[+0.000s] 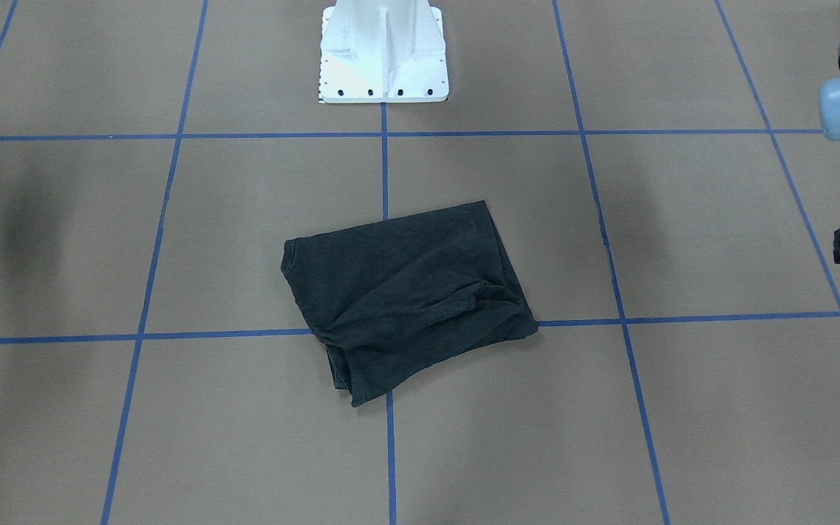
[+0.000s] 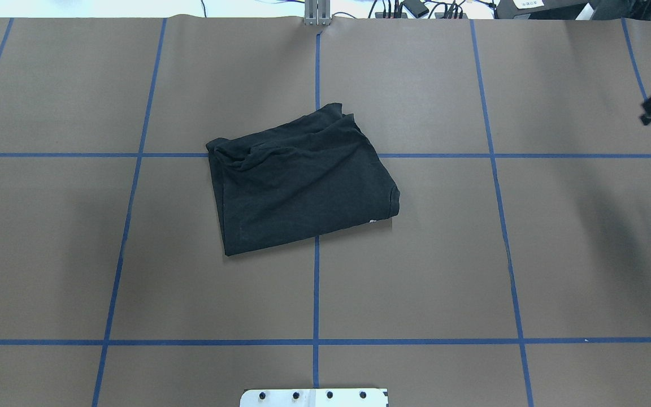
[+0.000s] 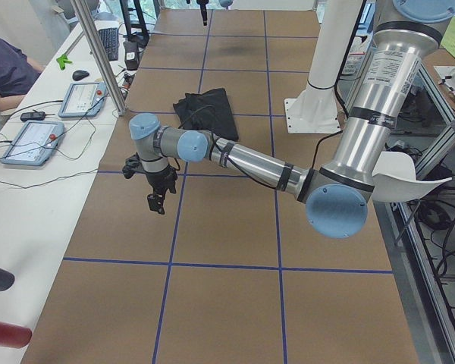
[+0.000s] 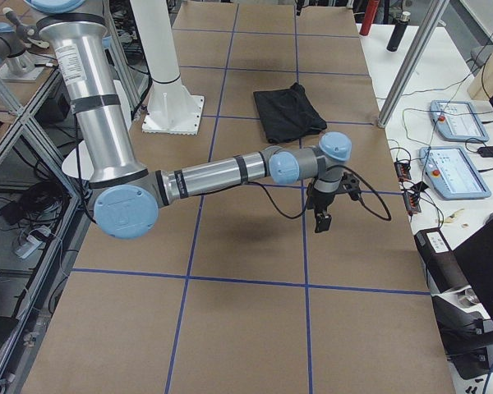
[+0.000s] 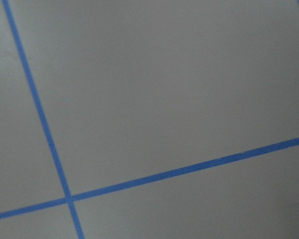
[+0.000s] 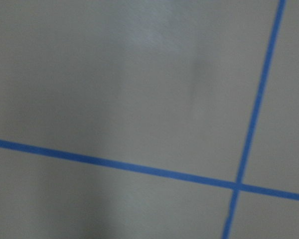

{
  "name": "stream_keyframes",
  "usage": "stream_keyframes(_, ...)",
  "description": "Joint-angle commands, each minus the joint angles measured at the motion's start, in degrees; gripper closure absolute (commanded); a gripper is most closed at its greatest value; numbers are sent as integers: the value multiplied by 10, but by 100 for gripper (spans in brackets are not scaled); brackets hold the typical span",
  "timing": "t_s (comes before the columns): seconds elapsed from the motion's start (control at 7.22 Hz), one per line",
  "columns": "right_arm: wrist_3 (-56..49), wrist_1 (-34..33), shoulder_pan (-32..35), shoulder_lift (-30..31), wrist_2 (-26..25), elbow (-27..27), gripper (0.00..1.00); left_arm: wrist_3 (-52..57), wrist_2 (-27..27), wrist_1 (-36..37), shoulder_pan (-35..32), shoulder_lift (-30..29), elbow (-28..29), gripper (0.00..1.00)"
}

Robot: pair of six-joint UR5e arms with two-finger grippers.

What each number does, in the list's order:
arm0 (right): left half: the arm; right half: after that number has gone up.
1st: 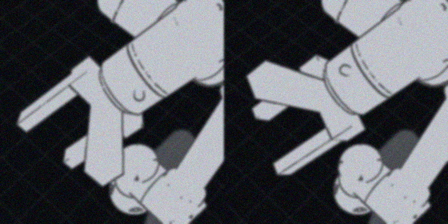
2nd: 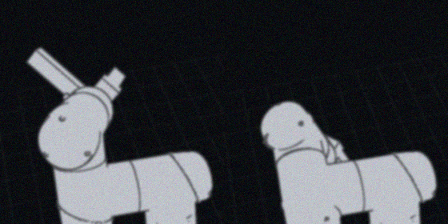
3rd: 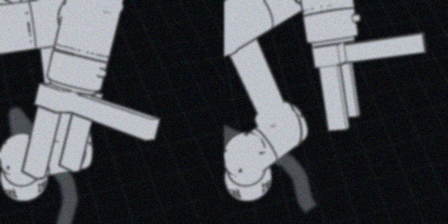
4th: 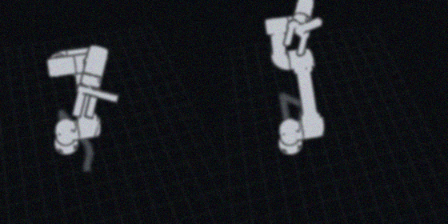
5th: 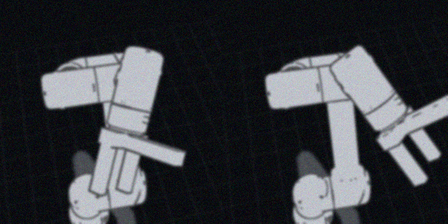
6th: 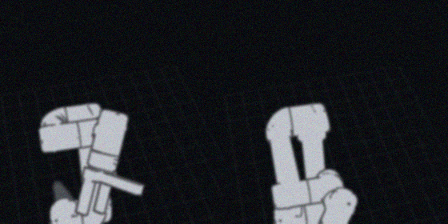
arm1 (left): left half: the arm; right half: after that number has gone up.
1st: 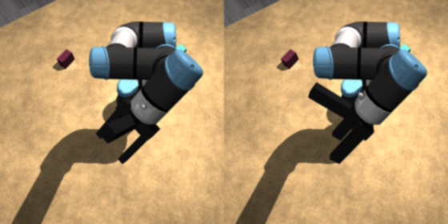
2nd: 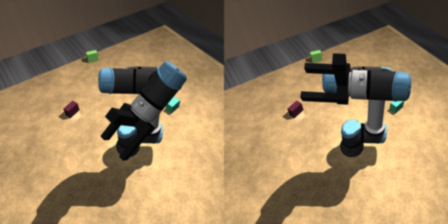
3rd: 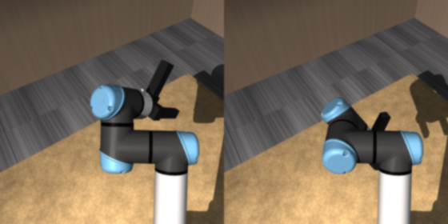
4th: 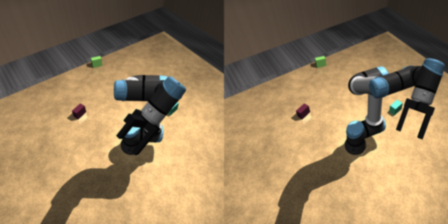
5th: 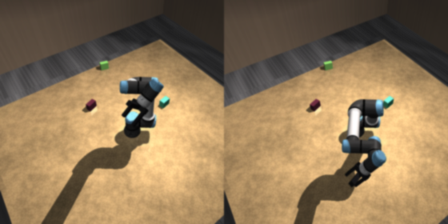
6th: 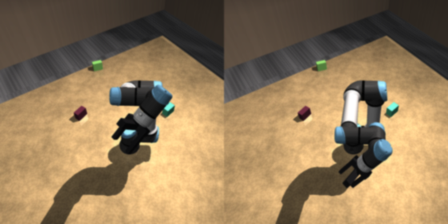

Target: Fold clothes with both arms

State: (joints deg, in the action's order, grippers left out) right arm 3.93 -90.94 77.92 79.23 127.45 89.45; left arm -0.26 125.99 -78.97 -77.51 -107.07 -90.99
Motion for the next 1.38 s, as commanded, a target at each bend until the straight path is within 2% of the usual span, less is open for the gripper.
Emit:
stream_keyframes(0.0, -117, 1, 93, 81, 31, 1, 0, 73, 20, 10, -54, 18, 10, 0)
stream_keyframes(0.14, -130, -8, 151, 97, 41, 12, 0, 78, 51, 2, -63, 41, 9, 0)
stream_keyframes(0.28, -130, -13, 166, 123, 49, 28, 0, 80, 67, 0, -66, 54, 5, 0)
stream_keyframes(0.55, -124, -74, 167, 122, 44, 62, 0, 80, 68, 0, -66, 63, -2, 0)
stream_keyframes(0.83, -108, -69, 165, 125, 40, 70, 0, 81, 68, 0, -66, 68, -2, 0)
stream_keyframes(1.25, -60, -47, 120, 124, 35, 85, 0, 80, 68, -13, -66, 93, -37, 0)
